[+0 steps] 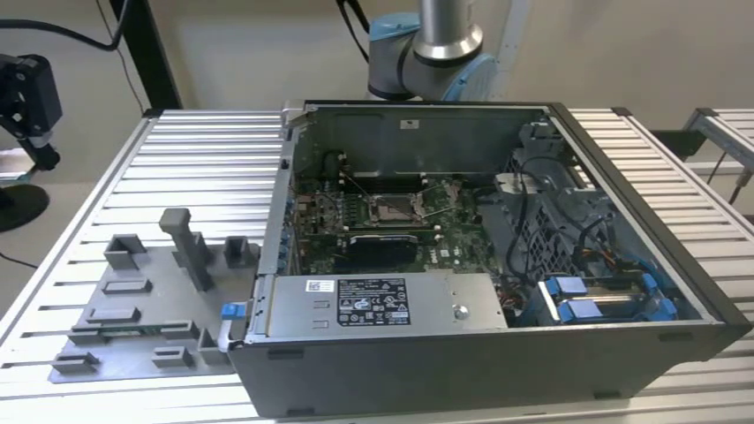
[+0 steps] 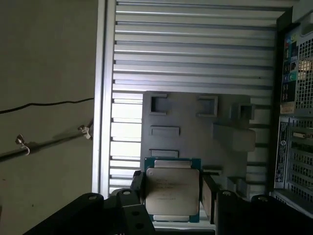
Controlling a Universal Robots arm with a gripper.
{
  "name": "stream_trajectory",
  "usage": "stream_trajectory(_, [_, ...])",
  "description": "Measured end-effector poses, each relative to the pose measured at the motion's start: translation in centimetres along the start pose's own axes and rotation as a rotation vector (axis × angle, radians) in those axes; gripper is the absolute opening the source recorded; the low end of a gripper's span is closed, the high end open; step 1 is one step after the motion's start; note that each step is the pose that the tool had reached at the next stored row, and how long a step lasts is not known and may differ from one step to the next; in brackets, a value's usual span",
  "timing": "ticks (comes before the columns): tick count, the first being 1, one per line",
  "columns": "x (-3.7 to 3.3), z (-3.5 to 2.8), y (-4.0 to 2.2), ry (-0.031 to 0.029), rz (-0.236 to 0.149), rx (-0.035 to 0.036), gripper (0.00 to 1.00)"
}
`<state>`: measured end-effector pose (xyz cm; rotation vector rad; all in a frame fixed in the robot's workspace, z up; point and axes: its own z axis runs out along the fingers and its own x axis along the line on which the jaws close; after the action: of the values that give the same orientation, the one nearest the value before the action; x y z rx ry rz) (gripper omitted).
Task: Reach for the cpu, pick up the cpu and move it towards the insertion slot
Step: 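Pick up the cpu and move it towards the insertion slot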
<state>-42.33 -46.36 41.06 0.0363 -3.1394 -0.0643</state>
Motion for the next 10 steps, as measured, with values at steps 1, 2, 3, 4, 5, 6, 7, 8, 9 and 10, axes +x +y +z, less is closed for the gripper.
stream_trajectory(1, [-0.21, 0.0, -0.01, 0.0003, 0.0, 0.0, 0.0])
stream_trajectory(2, [-0.46, 0.0, -0.01, 0.0009, 0.0, 0.0, 0.0])
stream_trajectory(3, [-0.73, 0.0, -0.02, 0.0015, 0.0, -0.0001, 0.0])
stream_trajectory(4, [-1.02, 0.0, -0.03, 0.0021, 0.0, 0.0, 0.0])
stream_trajectory(5, [-1.28, 0.0, -0.03, 0.0027, 0.0, -0.0001, 0.0])
stream_trajectory(6, [-1.61, -0.01, -0.04, 0.0036, 0.0, -0.0001, 0.0])
stream_trajectory(7, [-1.94, -0.01, -0.05, 0.0042, 0.0, 0.0, 0.0])
stream_trajectory(8, [-2.31, 0.0, -0.06, 0.0052, 0.0, -0.0001, 0.0])
stream_trajectory(9, [-2.74, 0.0, -0.06, 0.0066, 0.0, -0.0001, 0.0])
stream_trajectory(10, [-3.18, -0.01, -0.07, 0.0081, 0.0, -0.0002, 0.0])
